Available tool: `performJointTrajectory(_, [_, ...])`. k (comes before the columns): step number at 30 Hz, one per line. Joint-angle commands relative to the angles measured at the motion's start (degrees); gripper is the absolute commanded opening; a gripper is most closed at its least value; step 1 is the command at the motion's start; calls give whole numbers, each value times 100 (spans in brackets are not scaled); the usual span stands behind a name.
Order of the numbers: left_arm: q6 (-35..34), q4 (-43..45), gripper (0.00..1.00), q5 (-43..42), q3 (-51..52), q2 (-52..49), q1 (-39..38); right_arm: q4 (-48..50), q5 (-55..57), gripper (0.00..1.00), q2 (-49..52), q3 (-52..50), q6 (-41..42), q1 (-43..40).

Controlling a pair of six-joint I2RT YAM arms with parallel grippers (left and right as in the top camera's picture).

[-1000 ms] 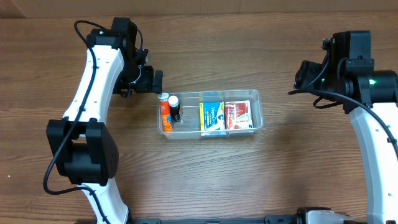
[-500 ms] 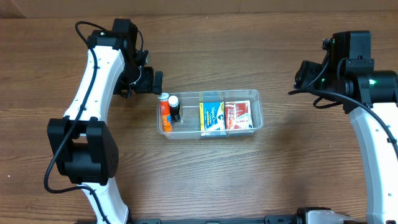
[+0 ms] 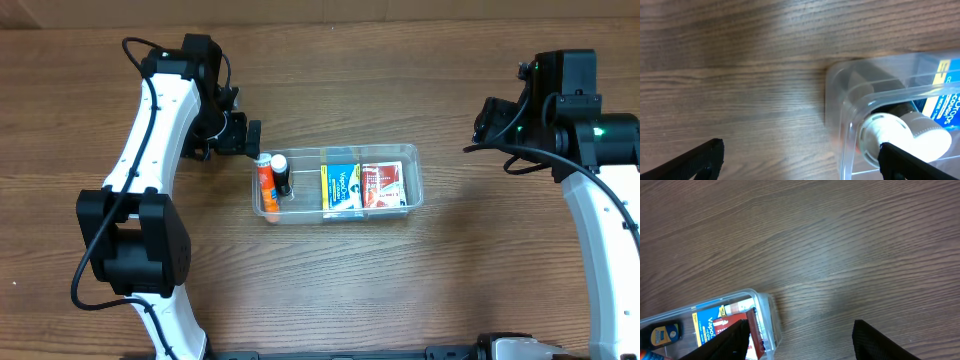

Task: Pack container

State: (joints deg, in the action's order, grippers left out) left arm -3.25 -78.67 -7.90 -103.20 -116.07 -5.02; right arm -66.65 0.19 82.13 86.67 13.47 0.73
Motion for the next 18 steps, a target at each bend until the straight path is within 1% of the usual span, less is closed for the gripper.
performJointTrajectory(1, [-103,-146,100,37,61,-94,-31,15,-31,68,-9,72,4,-22])
performJointTrajectory(13, [-98,-415,100,24,57,-94,-31,33,-28,68,-7,72,4,-22])
performJointTrajectory(18, [74,-654,100,-501,17,-92,-31,50,-28,68,-2,72,4,-22])
